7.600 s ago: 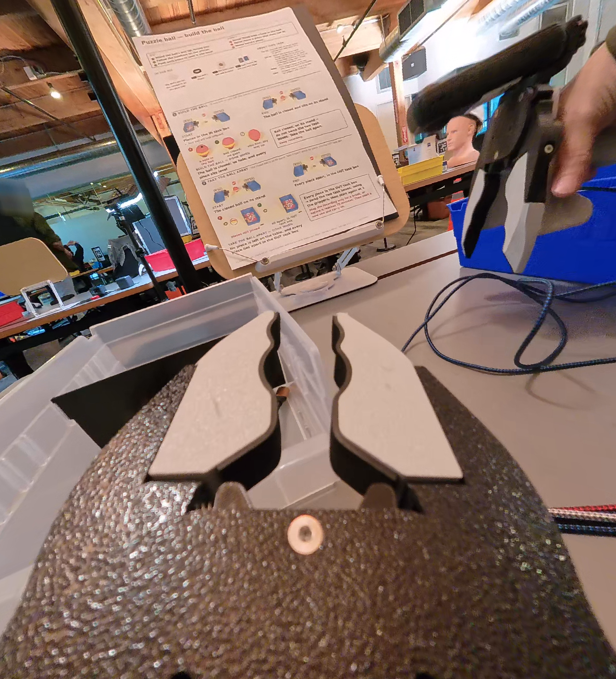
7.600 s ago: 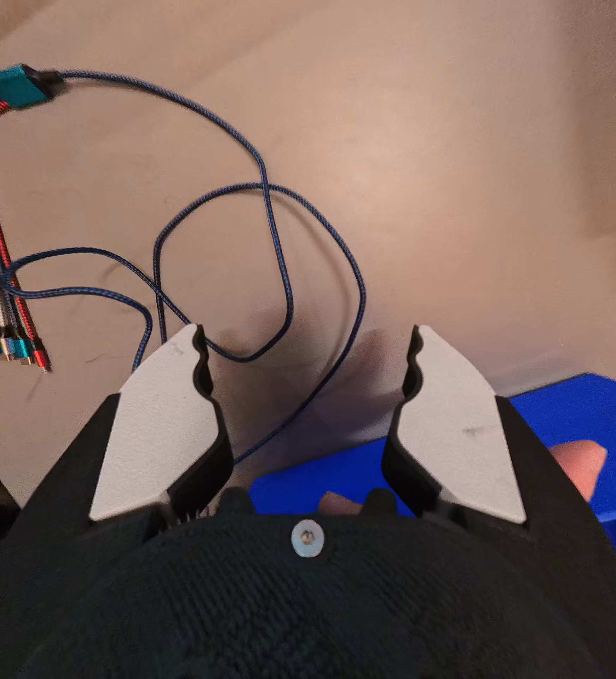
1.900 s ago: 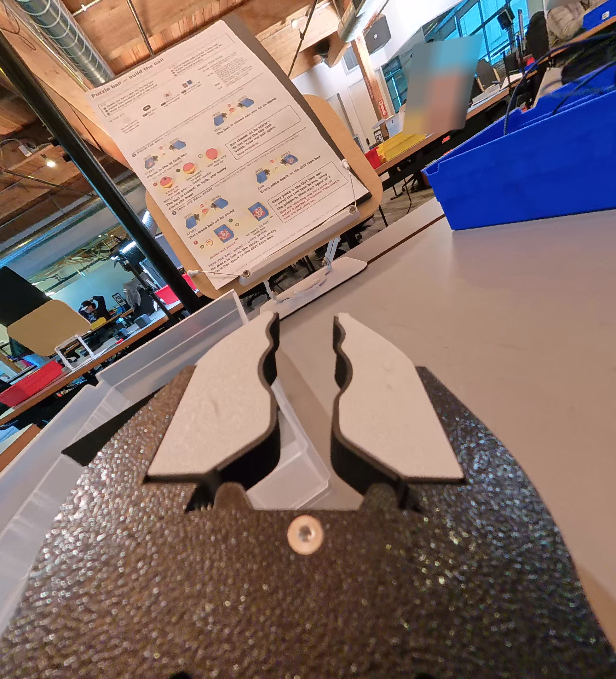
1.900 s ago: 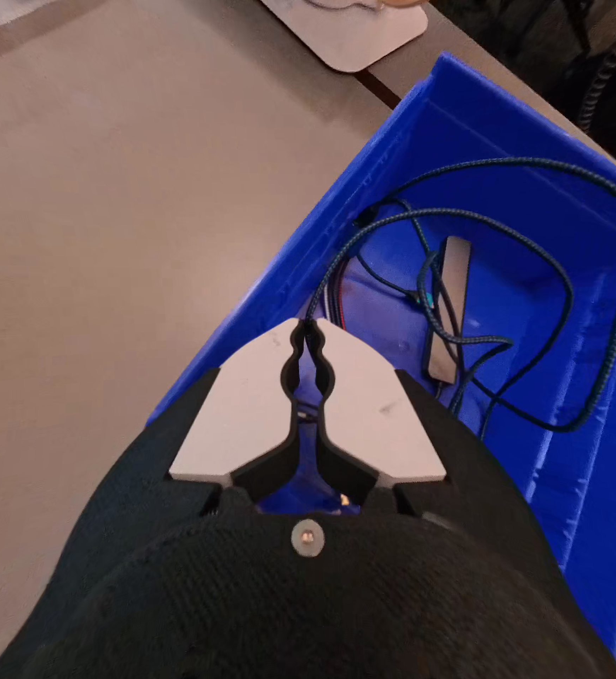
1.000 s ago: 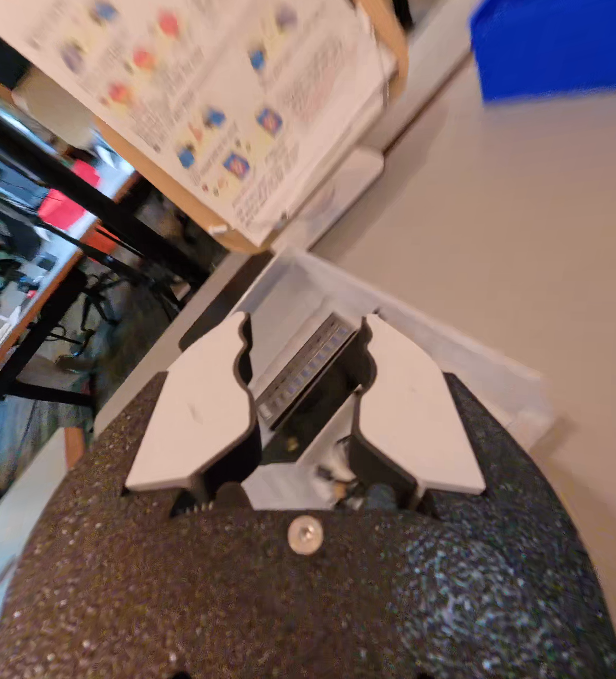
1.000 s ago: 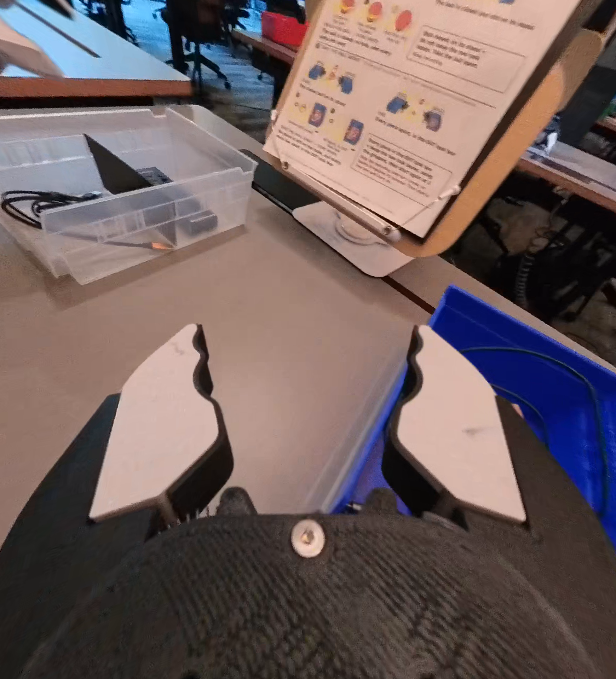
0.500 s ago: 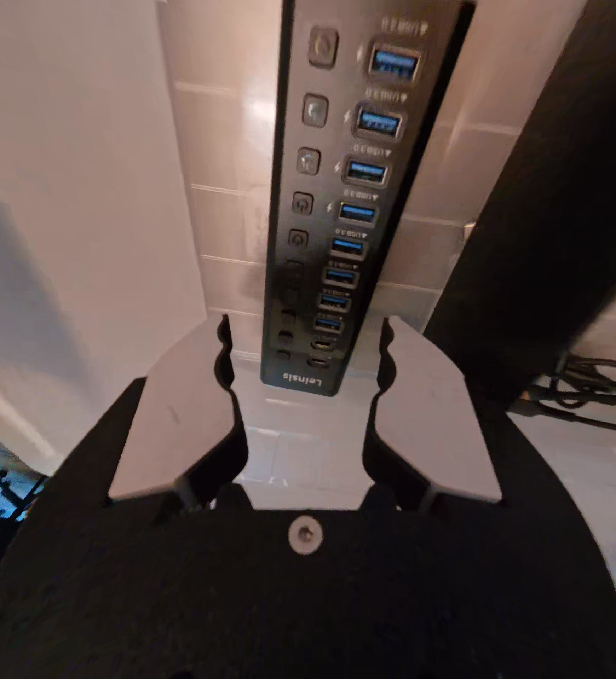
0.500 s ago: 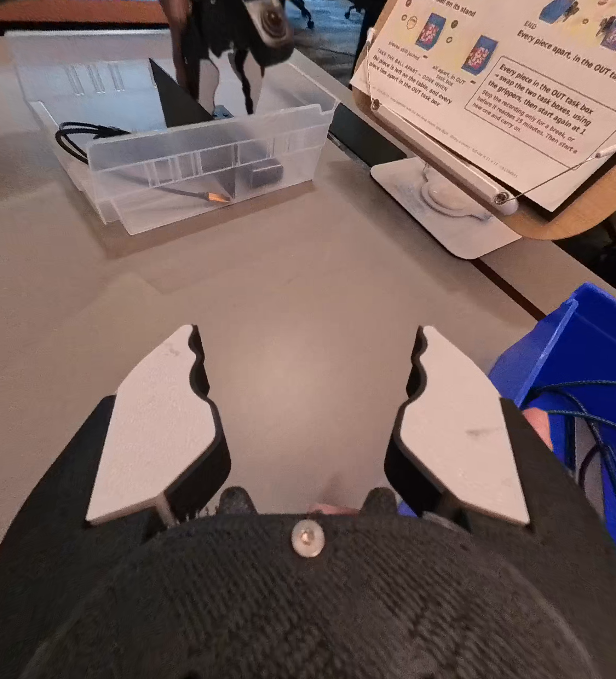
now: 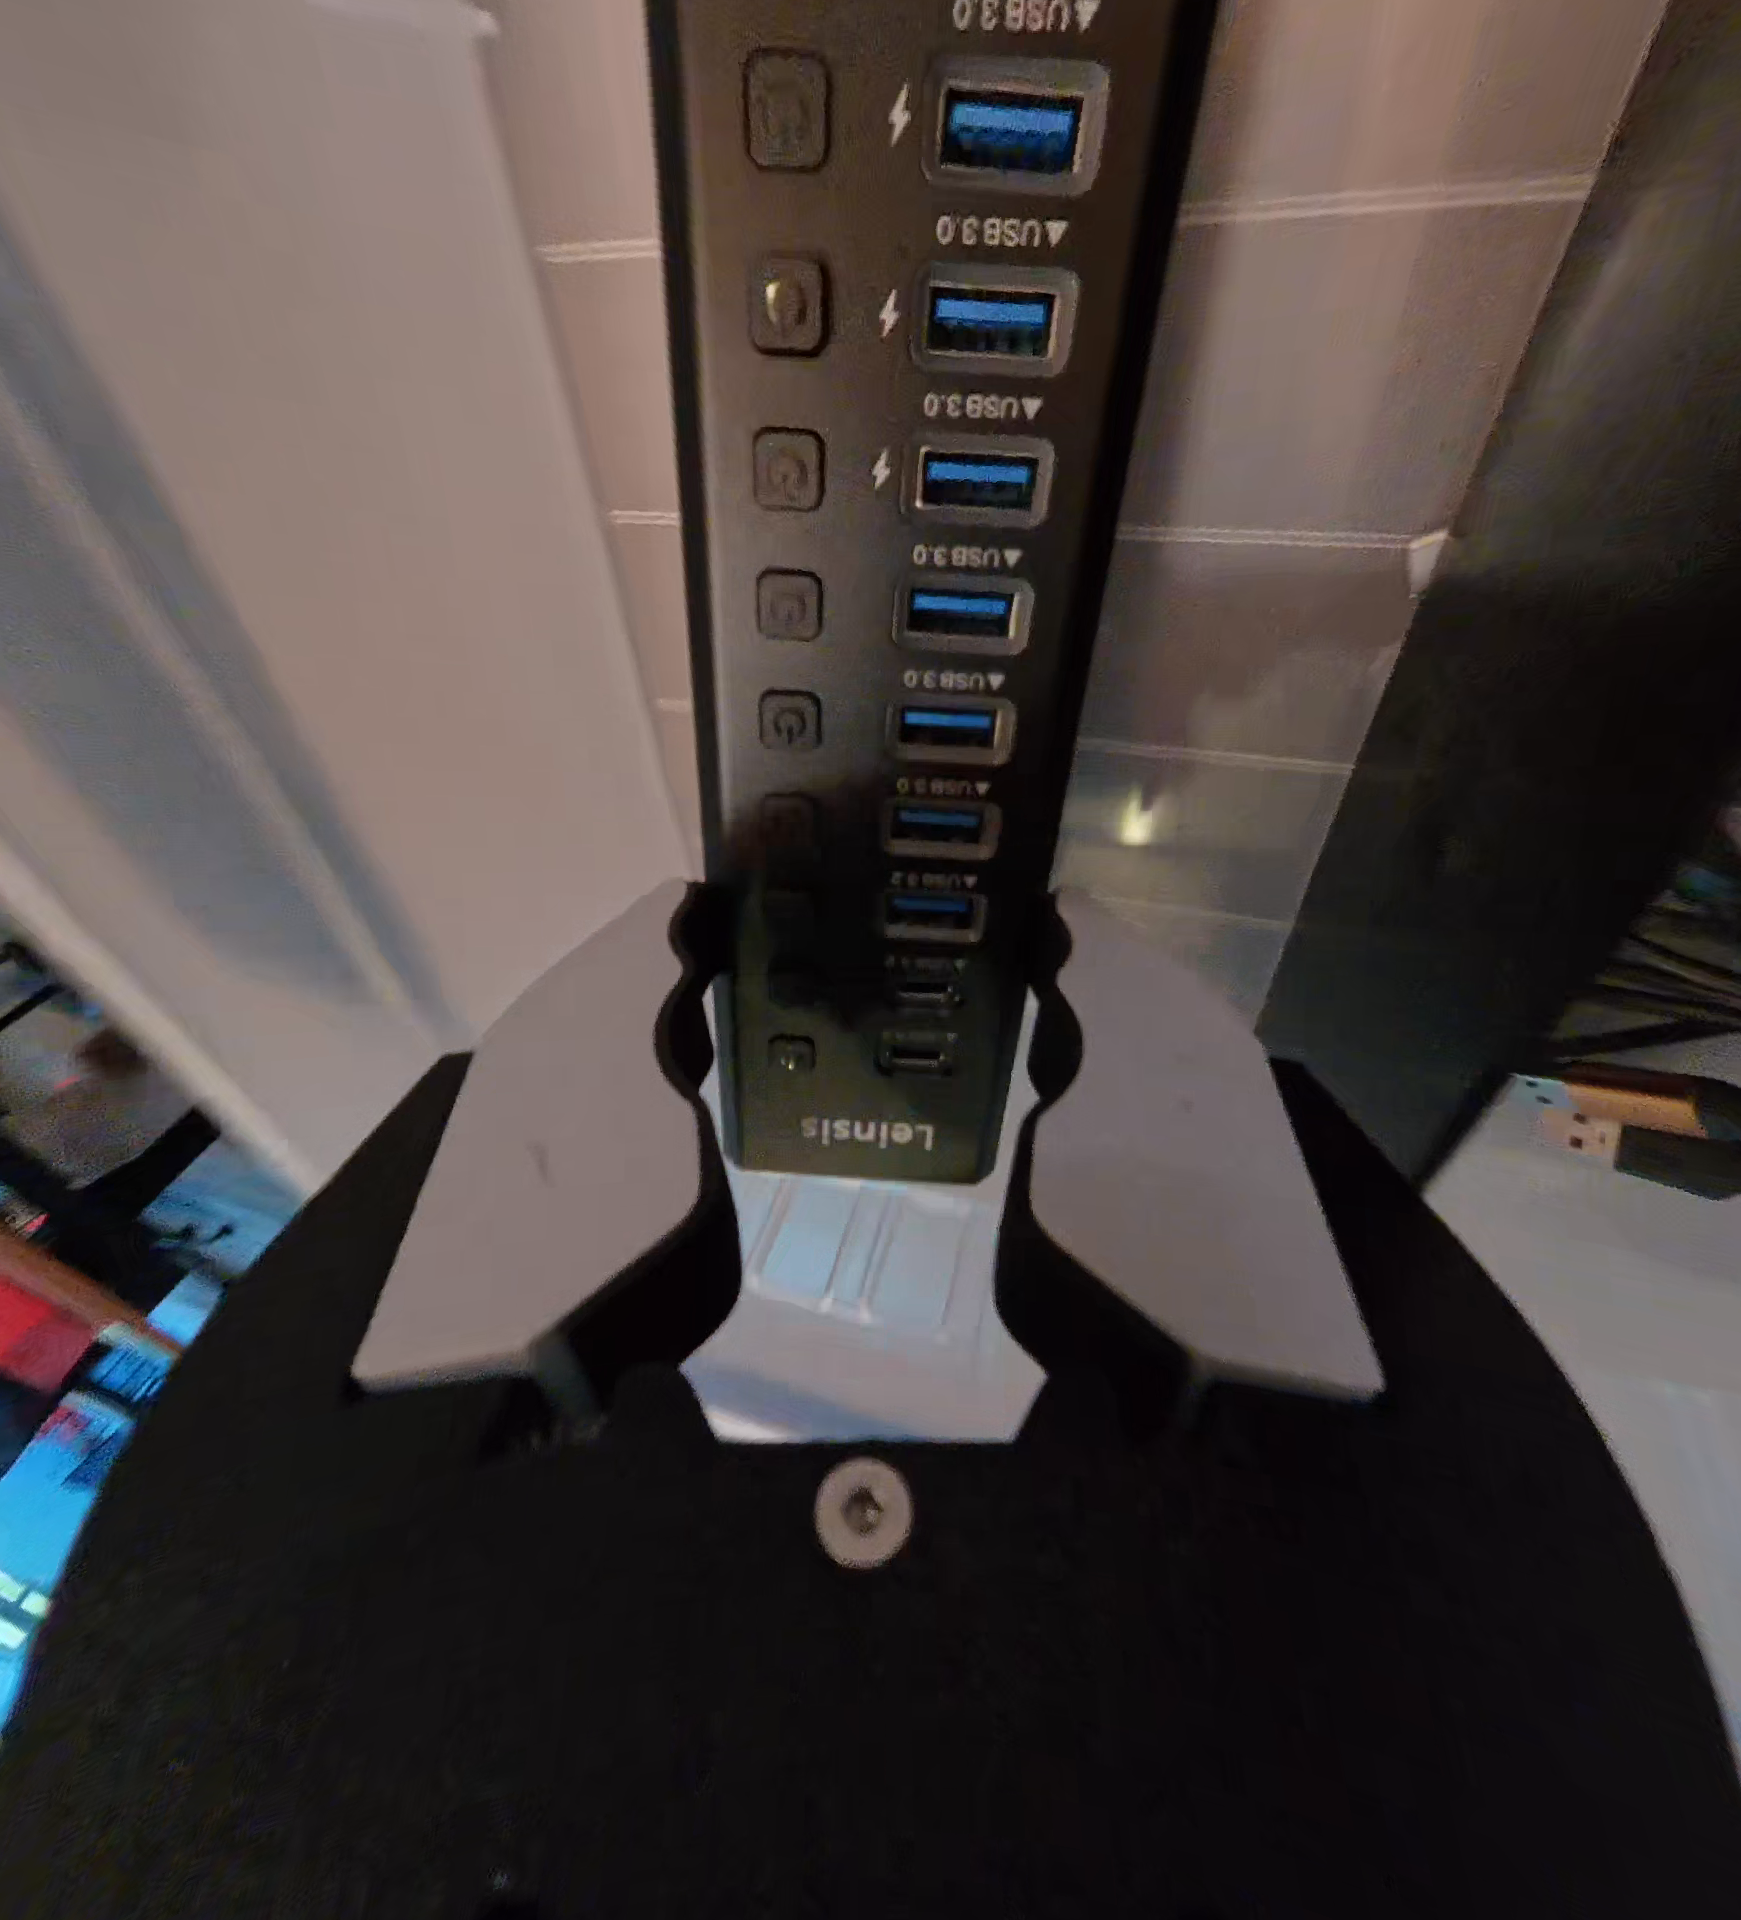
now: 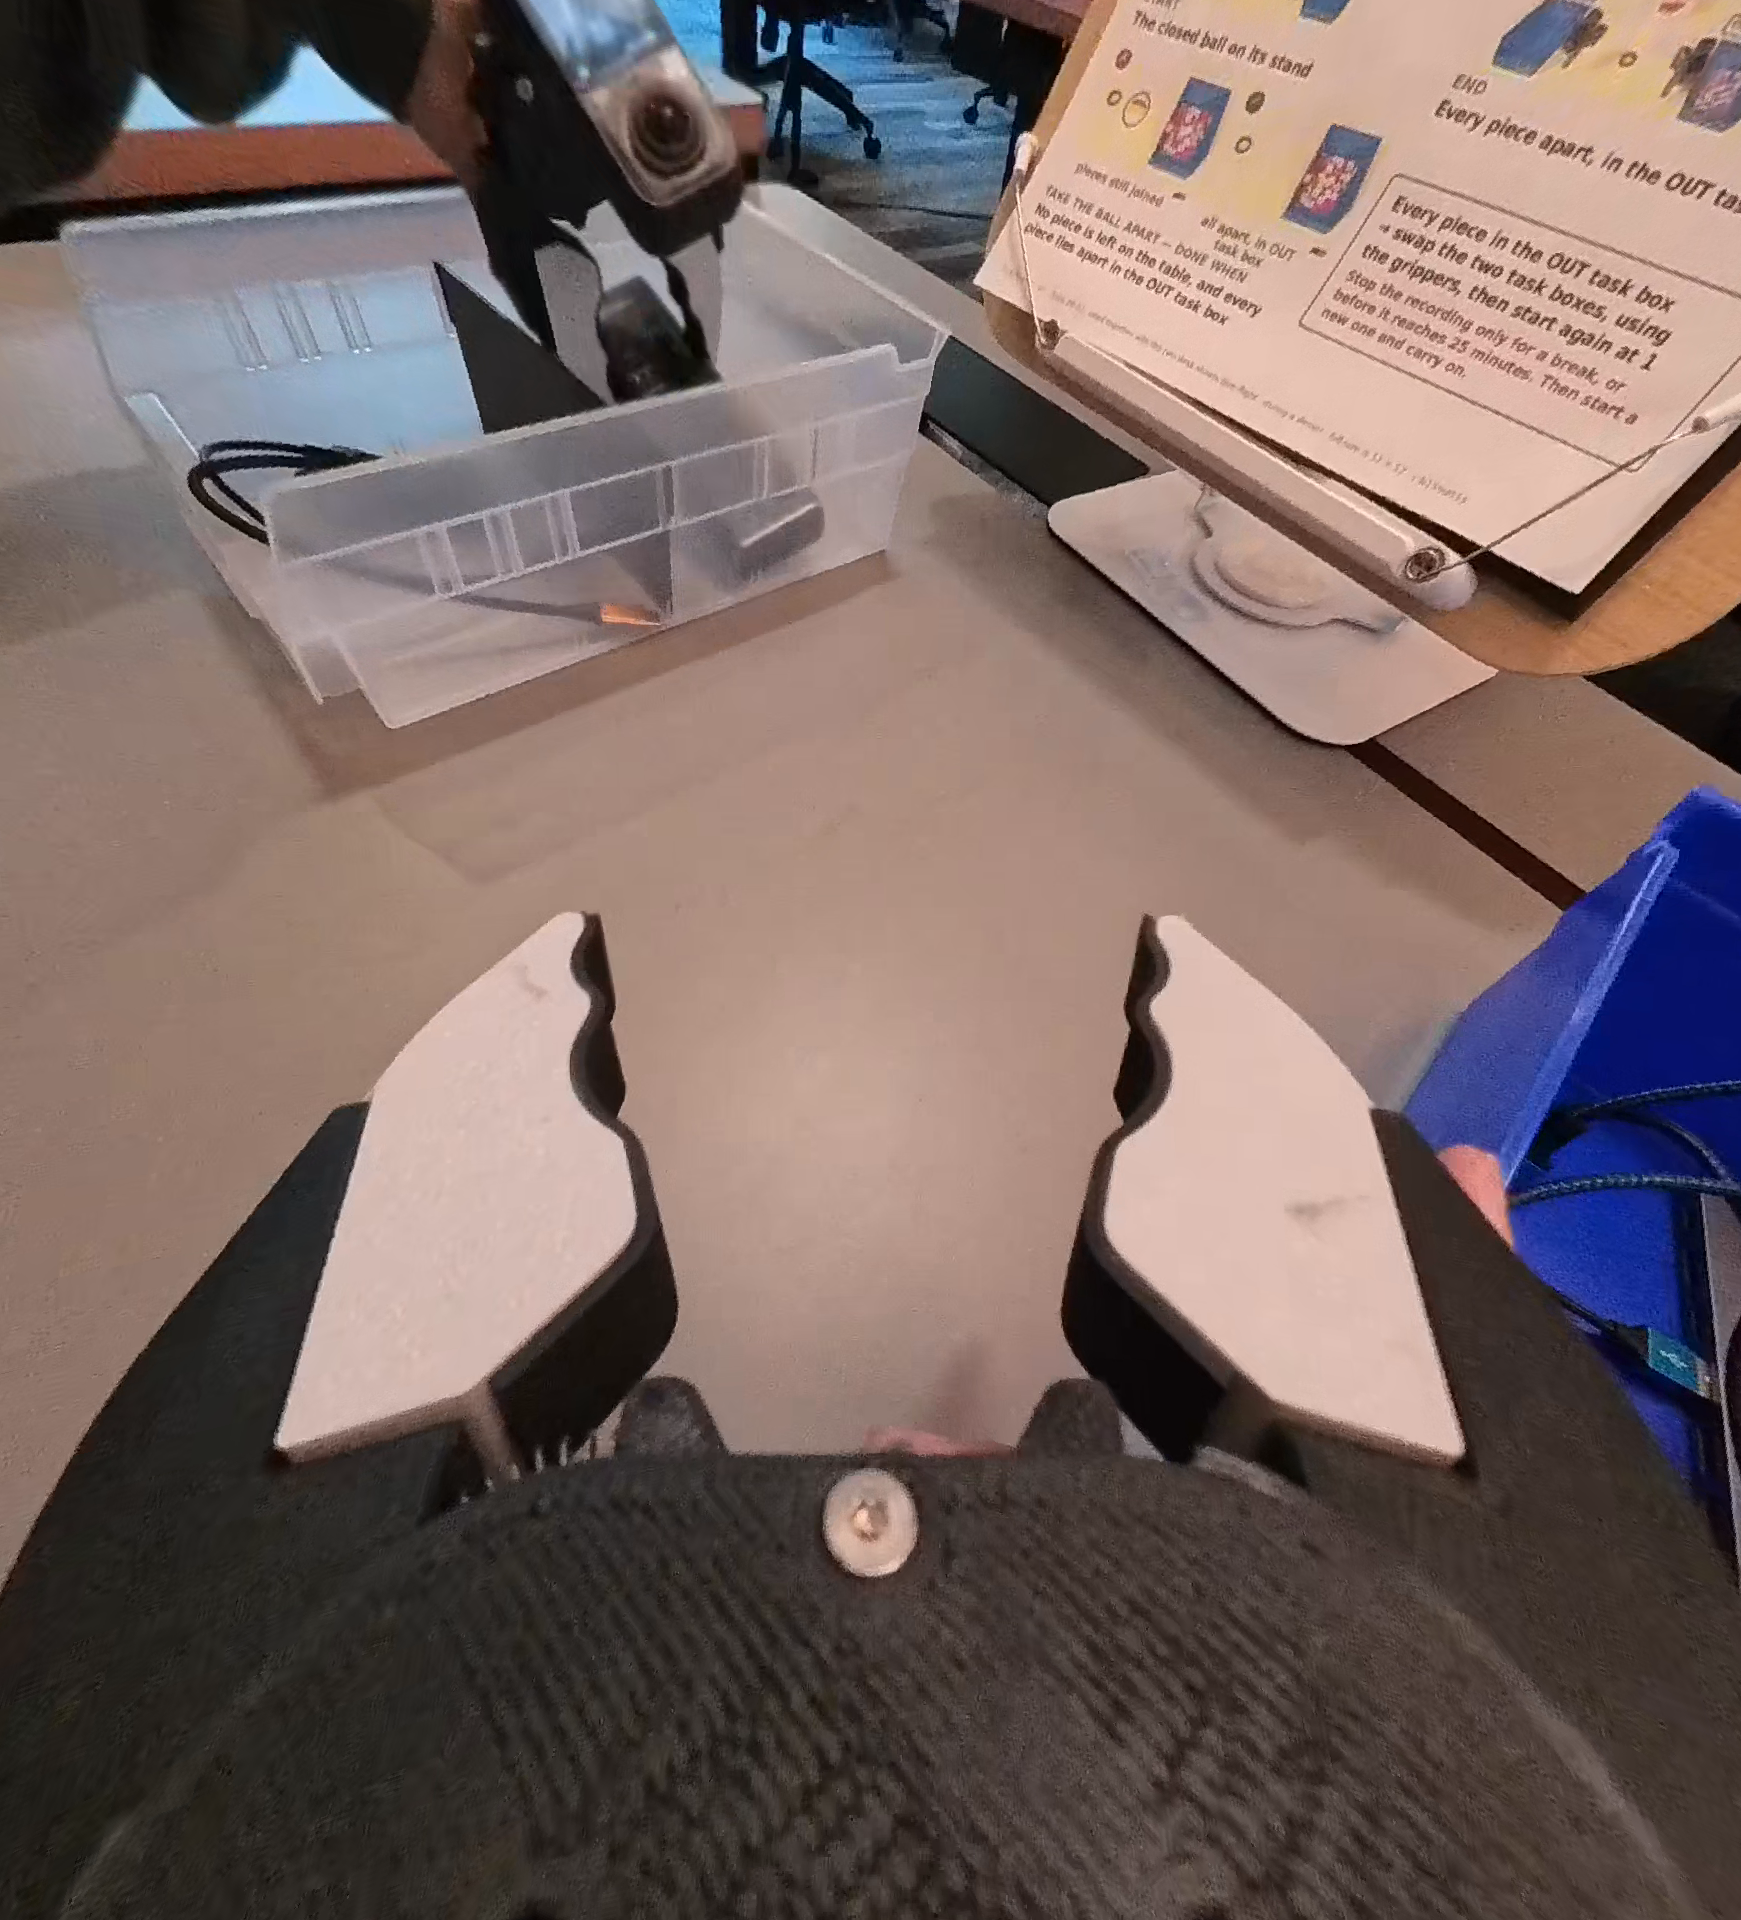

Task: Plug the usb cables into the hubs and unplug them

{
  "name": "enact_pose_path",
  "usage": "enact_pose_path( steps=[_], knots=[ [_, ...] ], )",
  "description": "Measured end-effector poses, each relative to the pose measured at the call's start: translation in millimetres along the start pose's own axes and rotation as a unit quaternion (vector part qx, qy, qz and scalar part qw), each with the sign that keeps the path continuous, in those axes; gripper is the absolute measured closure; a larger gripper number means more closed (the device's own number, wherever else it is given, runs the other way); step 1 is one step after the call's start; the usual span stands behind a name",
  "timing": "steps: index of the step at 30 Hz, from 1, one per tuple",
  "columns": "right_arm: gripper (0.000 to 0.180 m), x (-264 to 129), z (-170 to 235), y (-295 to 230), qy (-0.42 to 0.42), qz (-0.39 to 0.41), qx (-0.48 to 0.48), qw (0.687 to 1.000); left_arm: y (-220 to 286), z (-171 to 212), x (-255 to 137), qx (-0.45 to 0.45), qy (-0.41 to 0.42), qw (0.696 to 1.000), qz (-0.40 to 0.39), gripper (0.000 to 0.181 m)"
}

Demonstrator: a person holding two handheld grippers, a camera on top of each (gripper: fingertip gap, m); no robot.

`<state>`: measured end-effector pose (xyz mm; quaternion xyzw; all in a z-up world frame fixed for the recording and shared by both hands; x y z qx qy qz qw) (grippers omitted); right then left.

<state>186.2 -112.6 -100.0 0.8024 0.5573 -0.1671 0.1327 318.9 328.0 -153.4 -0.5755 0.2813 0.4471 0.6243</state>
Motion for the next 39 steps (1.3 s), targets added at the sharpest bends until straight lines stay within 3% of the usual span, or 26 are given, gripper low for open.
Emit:
enact_pose_path(
  steps=[1, 9, 18, 21, 24, 28, 39],
  knots=[
    [0.085, 0.6, -0.1, -0.3, 0.002, 0.001, 0.000, 1.000, -1.5, 0.4, -8.2, 0.001, -0.003, 1.000, -0.023, 0.123],
    [0.086, 14.7, -5.2, -10.9, 0.018, -0.008, -0.013, 1.000, 1.9, -1.2, -91.9, 0.076, -0.063, 0.974, -0.205, 0.123],
    [0.077, 38.6, -18.7, -34.1, 0.121, 0.007, -0.089, 0.989, 37.1, -11.5, -209.3, 0.072, 0.008, 0.946, -0.316, 0.124],
    [0.070, 49.5, -21.4, -48.0, 0.152, 0.016, -0.153, 0.976, 65.8, -34.3, -247.5, 0.079, 0.073, 0.941, -0.320, 0.123],
    [0.072, 54.3, -21.7, -62.1, 0.210, 0.044, -0.230, 0.949, 94.8, -58.9, -271.2, 0.093, 0.136, 0.932, -0.323, 0.123],
    [0.075, 57.2, -21.5, -79.7, 0.261, 0.022, -0.272, 0.926, 125.9, -88.9, -293.9, 0.115, 0.204, 0.918, -0.320, 0.123],
    [0.092, 32.1, -35.7, -100.4, 0.346, 0.029, -0.338, 0.875, 162.7, -139.1, -344.5, 0.200, 0.279, 0.884, -0.317, 0.123]
  ],
)
Point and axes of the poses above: each gripper's, where its closed fingertips meet, x out along the fingers, z out of its underside, y = z × x across the jaws, the point moved 9 cm from there along -x, back along the fingers, and after that the axes turned 11 degrees about -z, right-handed, at the moved point
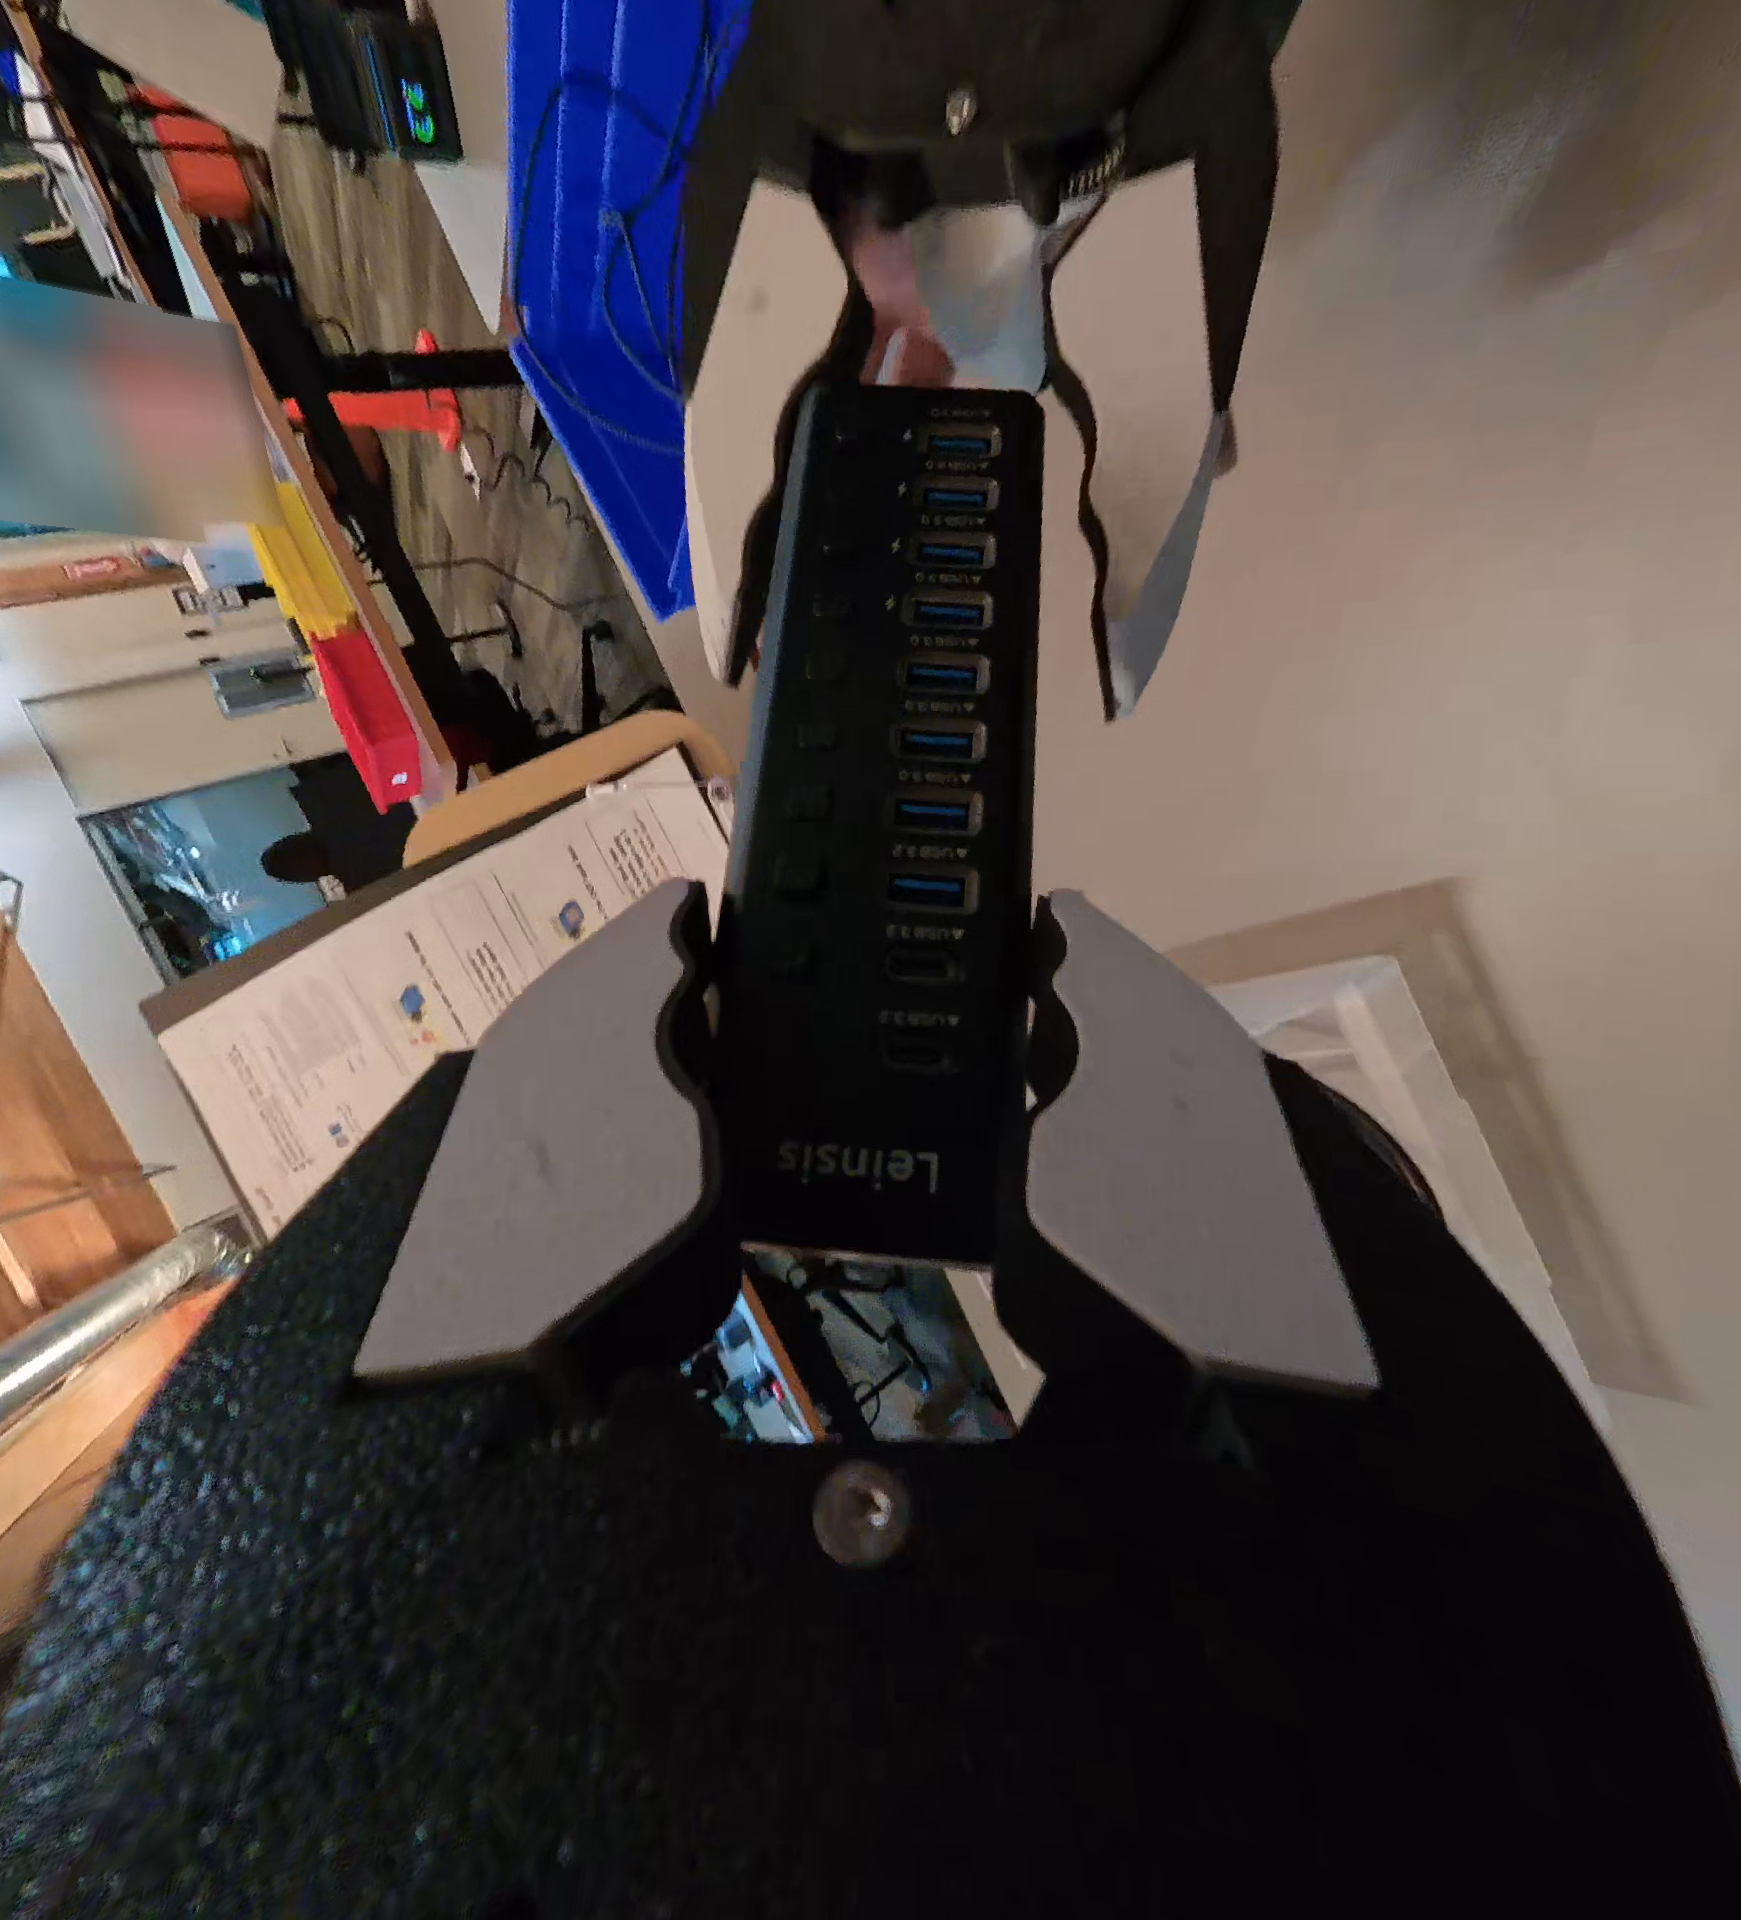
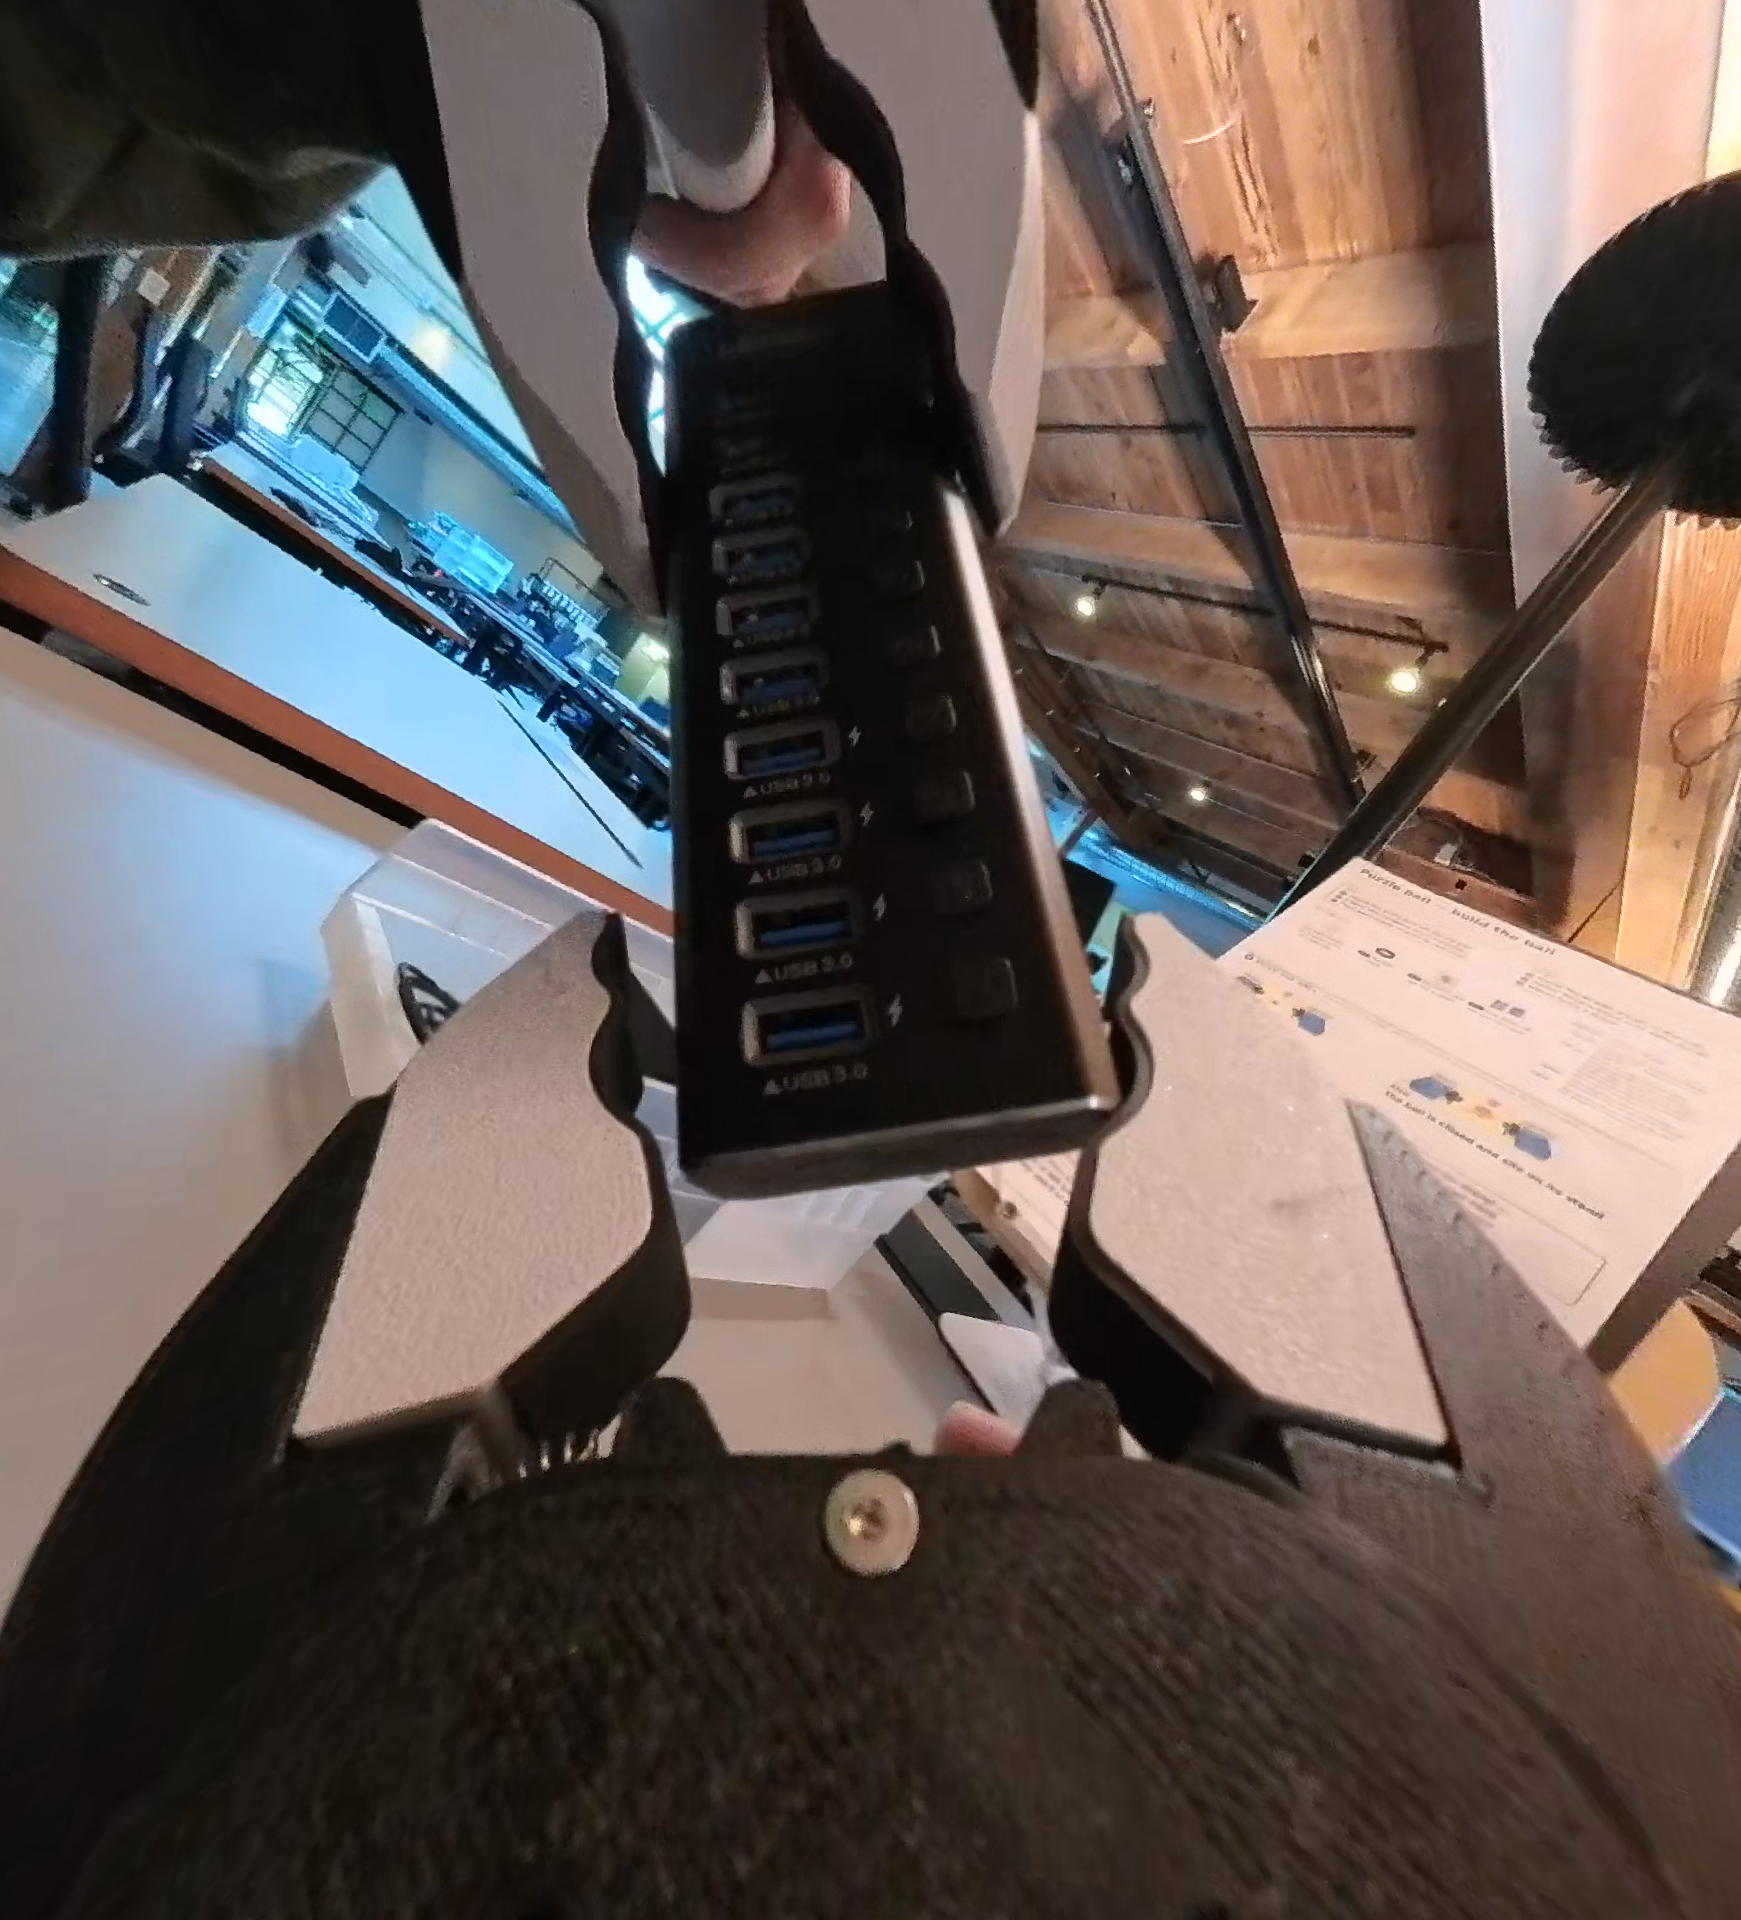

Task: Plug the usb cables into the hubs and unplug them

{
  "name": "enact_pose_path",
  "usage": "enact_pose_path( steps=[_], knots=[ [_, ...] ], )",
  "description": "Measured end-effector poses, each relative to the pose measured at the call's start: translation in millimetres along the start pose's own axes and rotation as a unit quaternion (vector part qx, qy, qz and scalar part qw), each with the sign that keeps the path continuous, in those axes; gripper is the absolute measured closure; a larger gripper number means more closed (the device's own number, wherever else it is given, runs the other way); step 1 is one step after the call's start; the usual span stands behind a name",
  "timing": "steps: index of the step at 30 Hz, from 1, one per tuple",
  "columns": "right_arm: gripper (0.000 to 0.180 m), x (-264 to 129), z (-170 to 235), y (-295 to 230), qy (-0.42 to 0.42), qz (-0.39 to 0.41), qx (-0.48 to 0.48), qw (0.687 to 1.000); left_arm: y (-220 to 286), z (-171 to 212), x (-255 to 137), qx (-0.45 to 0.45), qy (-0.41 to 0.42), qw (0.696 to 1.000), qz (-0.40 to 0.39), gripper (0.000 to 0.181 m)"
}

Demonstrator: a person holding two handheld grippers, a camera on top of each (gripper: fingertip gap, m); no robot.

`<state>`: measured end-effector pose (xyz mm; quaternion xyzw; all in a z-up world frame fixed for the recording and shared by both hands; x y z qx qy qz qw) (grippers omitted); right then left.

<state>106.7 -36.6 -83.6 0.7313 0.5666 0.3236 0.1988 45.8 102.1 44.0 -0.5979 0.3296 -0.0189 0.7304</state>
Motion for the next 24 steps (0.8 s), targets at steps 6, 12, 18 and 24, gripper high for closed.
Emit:
enact_pose_path(
  steps=[6, 12, 18, 24],
  knots=[
    [0.098, -3.3, -10.4, 3.3, -0.006, 0.016, -0.007, 1.000, -4.0, -1.0, 4.8, 0.022, -0.024, 0.999, -0.003, 0.123],
    [0.102, -5.7, -36.9, 13.7, 0.027, -0.006, 0.043, 0.999, -1.8, 16.5, 6.4, -0.025, 0.006, 0.999, -0.036, 0.124],
    [0.106, -14.1, -52.6, 26.5, 0.024, -0.074, 0.108, 0.991, 4.1, 14.7, 6.2, -0.068, 0.030, 0.996, -0.053, 0.128],
    [0.105, -14.5, -42.0, 36.3, 0.091, -0.064, 0.268, 0.957, 3.5, 2.3, 6.1, 0.080, -0.045, 0.983, -0.157, 0.128]
  ],
)
Point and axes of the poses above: each gripper's, where its closed fingertips meet, x out along the fingers, z out of its underside, y = z × x across the jaws, the point moved 9 cm from there along -x, back along the fingers, and after that the axes turned 11 degrees about -z, right-handed, at the moved point
